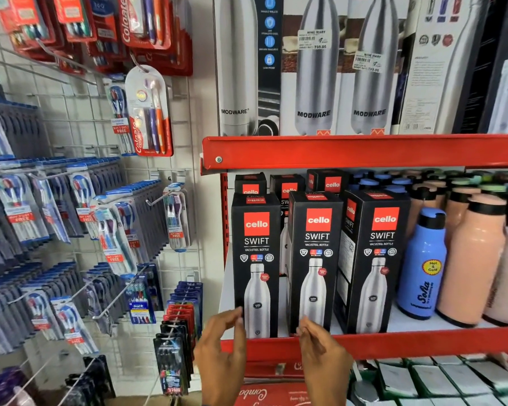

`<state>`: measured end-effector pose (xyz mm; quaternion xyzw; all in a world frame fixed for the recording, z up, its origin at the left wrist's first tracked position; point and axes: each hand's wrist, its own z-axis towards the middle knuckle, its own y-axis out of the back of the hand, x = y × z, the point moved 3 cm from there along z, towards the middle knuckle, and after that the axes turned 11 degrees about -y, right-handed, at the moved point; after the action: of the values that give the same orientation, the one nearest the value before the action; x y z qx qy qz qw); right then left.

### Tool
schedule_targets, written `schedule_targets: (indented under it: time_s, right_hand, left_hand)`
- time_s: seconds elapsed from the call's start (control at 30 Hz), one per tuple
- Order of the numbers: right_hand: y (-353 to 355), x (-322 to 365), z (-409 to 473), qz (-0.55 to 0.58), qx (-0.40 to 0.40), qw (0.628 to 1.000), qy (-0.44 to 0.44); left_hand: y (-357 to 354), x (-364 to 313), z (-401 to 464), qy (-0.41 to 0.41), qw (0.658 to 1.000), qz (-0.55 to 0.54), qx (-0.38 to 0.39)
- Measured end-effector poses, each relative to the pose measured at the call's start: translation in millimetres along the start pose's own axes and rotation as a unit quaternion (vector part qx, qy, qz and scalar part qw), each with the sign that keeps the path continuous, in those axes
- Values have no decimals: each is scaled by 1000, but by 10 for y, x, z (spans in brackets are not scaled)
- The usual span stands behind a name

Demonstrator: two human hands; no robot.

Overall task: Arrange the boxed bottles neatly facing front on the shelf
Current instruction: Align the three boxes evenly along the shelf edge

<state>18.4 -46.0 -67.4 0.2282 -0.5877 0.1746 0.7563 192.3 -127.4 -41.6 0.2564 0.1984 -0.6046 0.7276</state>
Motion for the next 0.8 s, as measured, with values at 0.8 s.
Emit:
schedule_targets:
  time_s: [0.8]
  right_hand:
    - [643,-161,464,-103,130,983,78]
  left_hand:
    - [-1138,-578,-452,60,992,89,64]
